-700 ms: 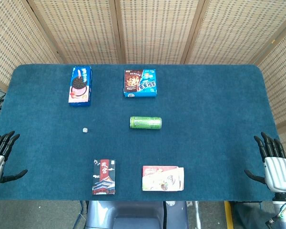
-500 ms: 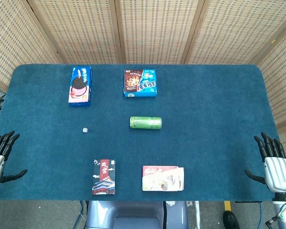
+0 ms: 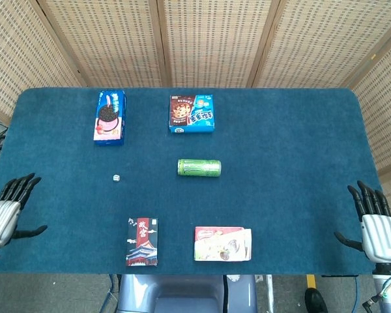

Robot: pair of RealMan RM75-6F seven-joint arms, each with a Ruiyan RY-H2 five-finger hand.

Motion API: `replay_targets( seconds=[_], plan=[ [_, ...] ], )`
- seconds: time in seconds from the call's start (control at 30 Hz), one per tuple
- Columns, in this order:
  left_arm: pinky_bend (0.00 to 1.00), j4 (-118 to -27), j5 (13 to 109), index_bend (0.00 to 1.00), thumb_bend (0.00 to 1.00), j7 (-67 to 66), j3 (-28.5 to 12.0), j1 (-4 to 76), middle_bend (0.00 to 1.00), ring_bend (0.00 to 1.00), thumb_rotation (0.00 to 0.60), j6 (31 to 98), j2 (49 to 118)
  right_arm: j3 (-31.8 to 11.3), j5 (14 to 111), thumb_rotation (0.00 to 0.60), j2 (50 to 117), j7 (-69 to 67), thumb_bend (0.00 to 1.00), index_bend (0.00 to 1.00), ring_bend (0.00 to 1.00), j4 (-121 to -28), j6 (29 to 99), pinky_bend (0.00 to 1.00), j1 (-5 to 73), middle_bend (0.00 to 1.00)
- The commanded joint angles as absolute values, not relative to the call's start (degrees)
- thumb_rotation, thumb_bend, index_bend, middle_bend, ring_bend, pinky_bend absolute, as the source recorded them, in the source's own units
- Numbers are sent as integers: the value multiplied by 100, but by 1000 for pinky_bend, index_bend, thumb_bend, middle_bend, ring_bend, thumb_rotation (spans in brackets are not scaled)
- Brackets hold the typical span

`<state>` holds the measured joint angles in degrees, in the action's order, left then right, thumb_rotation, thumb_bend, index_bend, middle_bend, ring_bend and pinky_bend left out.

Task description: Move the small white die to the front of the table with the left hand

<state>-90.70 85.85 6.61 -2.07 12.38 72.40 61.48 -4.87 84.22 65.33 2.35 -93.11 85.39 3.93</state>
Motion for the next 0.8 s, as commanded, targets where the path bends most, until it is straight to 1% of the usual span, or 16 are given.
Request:
replay_targets(
  seconds=[0.03, 0.1, 0.2, 0.27, 0.4, 0.47, 0.57, 0.67, 0.73, 0.8],
  plan=[
    [0, -8922, 8098, 0, 1, 536, -657, 2093, 0, 0, 600, 6165, 6309, -484, 8421, 600, 6534, 234, 0, 36, 0, -9305, 8527, 0, 398, 0],
    [0, -8703, 7858, 7, 14, 480, -821, 2500, 0, 0, 600, 5604, 6518, -487, 8425, 600, 6536, 244, 0, 36, 0, -9299, 8523, 0, 404, 0],
    [0, -8339, 7572, 90, 38, 270, -973, 2945, 0, 0, 600, 5052, 6888, -489, 8414, 600, 6539, 244, 0, 36, 0, -9297, 8512, 0, 408, 0],
    [0, -8060, 7391, 156, 65, 157, -1068, 3186, 0, 0, 600, 4816, 7210, -490, 8402, 600, 6540, 229, 0, 36, 0, -9292, 8500, 0, 410, 0],
    [0, -7541, 7038, 287, 167, -171, -1160, 3554, 0, 0, 600, 4470, 7807, -492, 8390, 600, 6537, 202, 0, 36, 0, -9281, 8475, 0, 419, 0],
    [0, -7362, 6825, 324, 201, -287, -1200, 3718, 0, 0, 600, 4271, 8047, -487, 8390, 600, 6533, 186, 0, 36, 0, -9275, 8464, 0, 421, 0],
    [0, -7053, 6550, 346, 230, -567, -1221, 3924, 0, 0, 600, 4101, 8386, -488, 8390, 600, 6532, 159, 0, 40, 0, -9264, 8462, 0, 421, 0],
    [0, -6838, 6278, 374, 237, -819, -1214, 4055, 0, 0, 600, 4004, 8663, -488, 8388, 600, 6532, 135, 0, 42, 0, -9259, 8463, 0, 419, 0],
    [0, -6728, 6130, 374, 250, -982, -1200, 4120, 0, 0, 600, 3987, 8810, -488, 8386, 600, 6533, 117, 0, 42, 0, -9252, 8464, 0, 417, 0],
    [0, -6620, 5996, 374, 289, -1135, -1197, 4163, 0, 0, 600, 4027, 8943, -487, 8385, 600, 6533, 97, 0, 42, 0, -9248, 8463, 0, 415, 0]
  ],
)
